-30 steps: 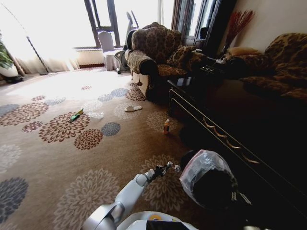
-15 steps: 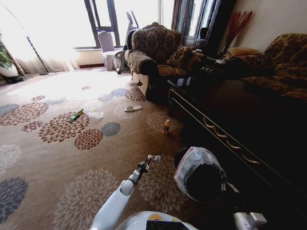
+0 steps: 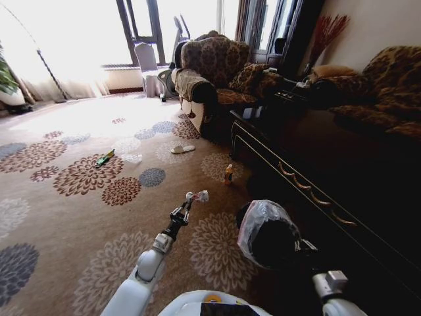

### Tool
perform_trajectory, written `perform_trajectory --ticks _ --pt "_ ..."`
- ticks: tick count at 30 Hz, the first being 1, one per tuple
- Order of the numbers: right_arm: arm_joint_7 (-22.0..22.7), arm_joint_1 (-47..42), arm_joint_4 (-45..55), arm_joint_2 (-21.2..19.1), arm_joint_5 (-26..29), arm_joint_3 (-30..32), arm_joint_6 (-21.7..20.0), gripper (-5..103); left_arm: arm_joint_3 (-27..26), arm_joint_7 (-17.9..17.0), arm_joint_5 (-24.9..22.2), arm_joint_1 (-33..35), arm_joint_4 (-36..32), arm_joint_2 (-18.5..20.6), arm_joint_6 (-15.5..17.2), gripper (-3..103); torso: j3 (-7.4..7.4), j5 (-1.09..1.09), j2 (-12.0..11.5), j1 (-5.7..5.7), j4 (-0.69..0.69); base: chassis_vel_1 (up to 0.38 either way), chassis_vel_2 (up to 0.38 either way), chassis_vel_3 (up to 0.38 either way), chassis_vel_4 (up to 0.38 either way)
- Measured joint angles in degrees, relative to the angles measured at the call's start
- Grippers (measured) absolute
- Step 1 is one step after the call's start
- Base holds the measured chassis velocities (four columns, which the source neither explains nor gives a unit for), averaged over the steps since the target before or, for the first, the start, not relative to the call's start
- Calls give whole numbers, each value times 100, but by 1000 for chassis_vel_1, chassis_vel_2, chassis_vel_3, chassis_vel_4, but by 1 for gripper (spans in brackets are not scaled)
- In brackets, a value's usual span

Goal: Pick up the trash from the ground and place it into the trash bin.

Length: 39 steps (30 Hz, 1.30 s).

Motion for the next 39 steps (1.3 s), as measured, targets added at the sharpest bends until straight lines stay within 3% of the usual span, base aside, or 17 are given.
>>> perform_trajectory --ticks 3,9,15,18,20,22,26,30,39 --pt "161 509 -145 -325 186 -454 -183 1 -58 216 -56 76 -578 317 -41 14 1 2 0 0 5 0 0 0 0" --pt "313 1182 -340 -666 320 -1027 -301 1 -3 605 -25 -80 -866 717 -93 14 1 0 0 0 5 0 0 0 0" --pt "395 1783 -643 -1052 397 -1735 -355 1 124 918 54 -449 -869 1156 -76 14 1 0 0 0 4 0 0 0 0" --pt "457 2483 -922 -1361 470 -2567 -420 1 250 1130 12 -849 -758 1626 -13 14 2 2 -1 0 4 0 0 0 0" --pt "459 2699 -981 -1442 484 -2788 -438 1 291 1201 -10 -966 -726 1753 -13 14 2 3 -1 0 4 0 0 0 0" --pt "470 3279 -1057 -1676 619 -3314 -608 1 387 1355 -78 -1271 -635 2028 -47 14 2 0 -1 0 6 0 0 0 0" --pt "475 3812 -1090 -1941 821 -3795 -779 1 471 1506 -155 -1643 -555 2265 -114 14 2 1 -1 1 6 0 0 0 0" --pt "325 4633 -1088 -2439 1178 -4631 -1226 0 768 1831 -241 -2385 -430 2582 -275 14 2 2 -1 1 3 0 0 0 0" --pt "516 5713 -932 -2645 1456 -5492 -1941 0 1470 2420 -99 -3275 -256 2783 -556 14 1 1 -1 1 5 0 0 0 0"
